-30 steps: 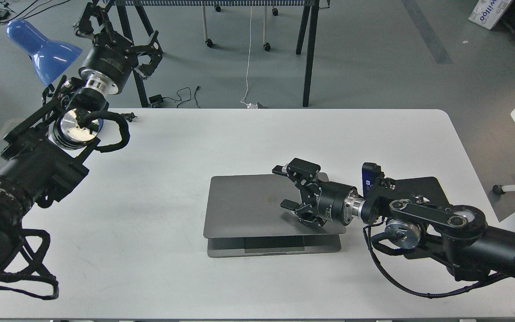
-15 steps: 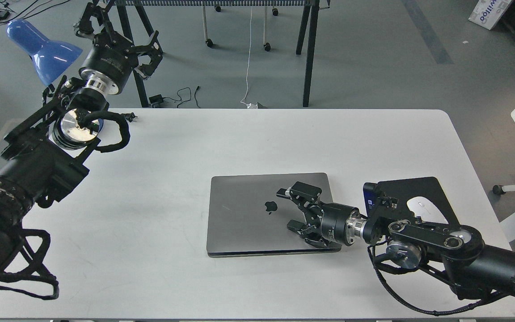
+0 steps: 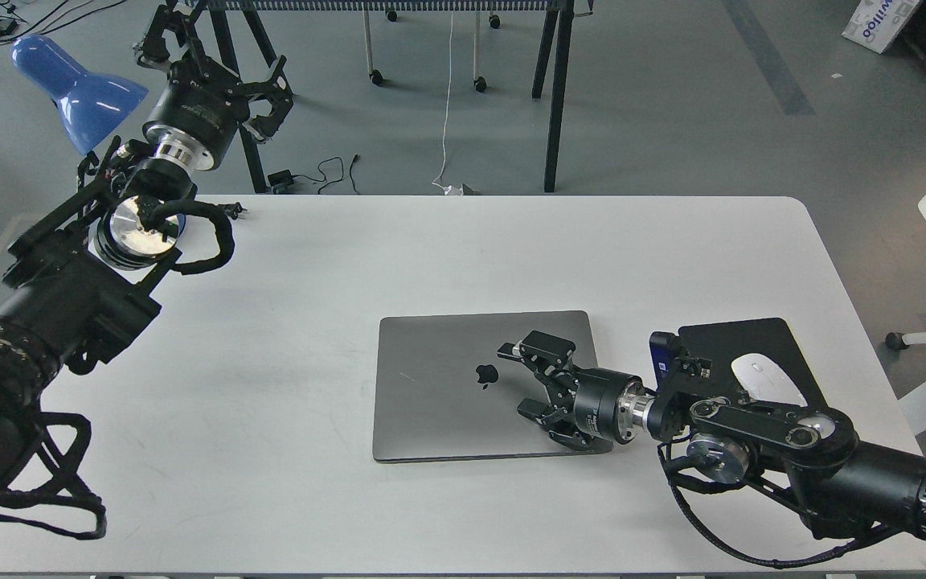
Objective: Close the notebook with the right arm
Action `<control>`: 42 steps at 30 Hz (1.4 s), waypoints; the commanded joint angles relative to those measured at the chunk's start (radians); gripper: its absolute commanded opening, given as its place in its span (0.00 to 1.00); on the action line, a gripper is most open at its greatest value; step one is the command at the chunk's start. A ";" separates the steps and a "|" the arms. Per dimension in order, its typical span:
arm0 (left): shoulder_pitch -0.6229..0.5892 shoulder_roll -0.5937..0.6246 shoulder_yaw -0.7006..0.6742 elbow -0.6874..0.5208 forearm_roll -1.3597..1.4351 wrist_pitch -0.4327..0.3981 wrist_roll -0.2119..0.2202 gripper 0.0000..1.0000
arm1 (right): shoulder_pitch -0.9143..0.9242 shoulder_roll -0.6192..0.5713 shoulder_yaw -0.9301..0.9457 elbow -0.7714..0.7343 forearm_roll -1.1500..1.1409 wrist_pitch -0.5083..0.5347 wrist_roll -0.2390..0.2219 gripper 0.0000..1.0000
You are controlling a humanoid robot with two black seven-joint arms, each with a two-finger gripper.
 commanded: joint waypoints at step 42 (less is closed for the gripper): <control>-0.002 0.000 -0.006 0.000 -0.005 0.000 0.002 1.00 | 0.180 0.080 0.957 -0.351 0.295 -0.014 -0.060 1.00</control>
